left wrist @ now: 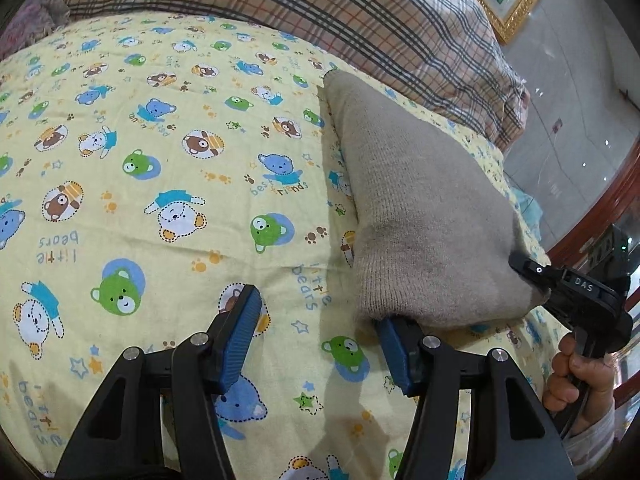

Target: Fold small clothes

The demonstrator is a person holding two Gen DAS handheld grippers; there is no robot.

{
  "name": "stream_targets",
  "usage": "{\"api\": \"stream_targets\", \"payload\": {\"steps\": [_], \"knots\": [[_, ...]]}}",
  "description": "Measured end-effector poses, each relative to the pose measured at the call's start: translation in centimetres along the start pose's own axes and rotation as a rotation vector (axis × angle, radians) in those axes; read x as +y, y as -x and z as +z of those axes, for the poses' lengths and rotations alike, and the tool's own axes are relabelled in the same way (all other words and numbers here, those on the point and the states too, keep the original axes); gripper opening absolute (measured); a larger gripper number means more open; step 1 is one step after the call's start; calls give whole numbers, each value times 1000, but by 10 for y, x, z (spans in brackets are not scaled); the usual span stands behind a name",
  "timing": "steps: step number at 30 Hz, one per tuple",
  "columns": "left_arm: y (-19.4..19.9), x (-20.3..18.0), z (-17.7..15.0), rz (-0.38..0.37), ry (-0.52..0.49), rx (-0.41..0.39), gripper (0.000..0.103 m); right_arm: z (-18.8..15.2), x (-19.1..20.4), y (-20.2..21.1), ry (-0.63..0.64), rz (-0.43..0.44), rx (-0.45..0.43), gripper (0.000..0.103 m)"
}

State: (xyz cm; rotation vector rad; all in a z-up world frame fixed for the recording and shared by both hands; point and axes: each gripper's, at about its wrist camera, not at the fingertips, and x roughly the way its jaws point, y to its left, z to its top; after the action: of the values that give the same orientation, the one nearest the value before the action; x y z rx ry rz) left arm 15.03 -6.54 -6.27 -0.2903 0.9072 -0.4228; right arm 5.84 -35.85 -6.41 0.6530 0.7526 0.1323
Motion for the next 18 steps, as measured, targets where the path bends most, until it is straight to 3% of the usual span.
{"api": "stream_targets", "payload": {"steps": [6,8,11,12,13,18], "knots": [[15,-14,-4,-1,-92,65,59,0,-2,21,15,-75,16,17],[24,-19,-1,-25,-111,79,68,8,0,32,38,-105,-6,20],[34,-22,20,-42,-86,44,76,26,4,43,46,-86,-49,47],[34,-23,29,-56,-70,36,80,31,5,42,43,-69,-53,62],[33,-23,37,-65,-56,34,84,37,7,41,42,-51,-59,67],[5,-30,79,-66,-28,70,84,57,16,3,64,4,8,68]]}}
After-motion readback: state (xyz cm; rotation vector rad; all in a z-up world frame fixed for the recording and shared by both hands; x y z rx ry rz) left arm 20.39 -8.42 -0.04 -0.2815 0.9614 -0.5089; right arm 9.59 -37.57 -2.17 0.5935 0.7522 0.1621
